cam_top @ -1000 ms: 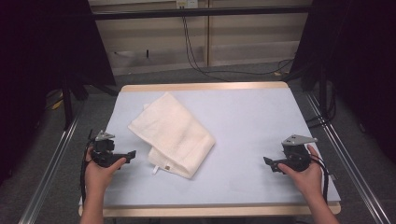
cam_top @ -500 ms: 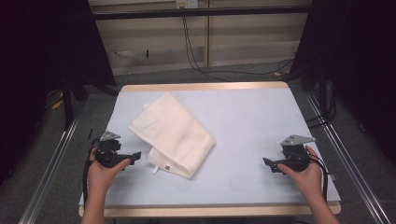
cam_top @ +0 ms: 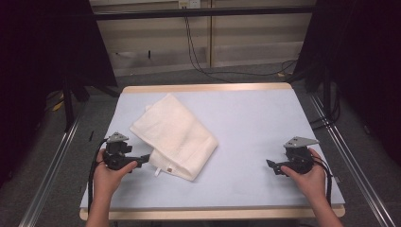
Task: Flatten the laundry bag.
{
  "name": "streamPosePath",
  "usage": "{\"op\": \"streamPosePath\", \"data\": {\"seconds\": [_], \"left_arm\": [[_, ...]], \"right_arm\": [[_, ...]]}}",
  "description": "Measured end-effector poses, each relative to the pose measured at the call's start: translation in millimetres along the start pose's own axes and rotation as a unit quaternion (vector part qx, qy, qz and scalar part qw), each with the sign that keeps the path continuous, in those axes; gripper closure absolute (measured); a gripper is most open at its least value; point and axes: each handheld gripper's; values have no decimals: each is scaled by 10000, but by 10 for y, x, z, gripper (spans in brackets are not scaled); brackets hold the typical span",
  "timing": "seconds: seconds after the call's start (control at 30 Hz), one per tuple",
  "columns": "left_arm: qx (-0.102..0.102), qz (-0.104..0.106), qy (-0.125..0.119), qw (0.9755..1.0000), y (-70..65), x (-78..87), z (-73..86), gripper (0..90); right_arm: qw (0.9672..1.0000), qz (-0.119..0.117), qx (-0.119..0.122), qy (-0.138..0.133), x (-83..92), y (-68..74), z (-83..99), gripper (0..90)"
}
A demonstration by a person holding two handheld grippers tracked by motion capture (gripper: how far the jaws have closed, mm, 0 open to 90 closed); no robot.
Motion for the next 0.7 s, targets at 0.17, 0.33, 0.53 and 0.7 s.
{"op": "streamPosePath", "data": {"seconds": [0.17, 0.33, 0.53, 0.7], "left_arm": [[-41, 141, 92, 9998, -35, -32, 1, 197], [-120, 368, 205, 9990, -86, -92, 4, 263], [-41, 573, 278, 9980, -113, -120, 7, 320], [-73, 618, 363, 9974, -142, -139, 10, 363]], "right_arm": [[10000, 20, 21, 1, 1, 0, -1, 80], [10000, 39, -40, -1, 14, -5, -4, 84], [10000, 33, 63, -4, 5, -4, -2, 84], [10000, 42, 59, -20, 7, -1, -3, 85]]}}
Point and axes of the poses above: each handheld gripper's, and its own axes: x roughly backward along the jaws, z roughly out of its underside, y roughly to its left, and after that the axes turned 8 degrees about x, right-handed
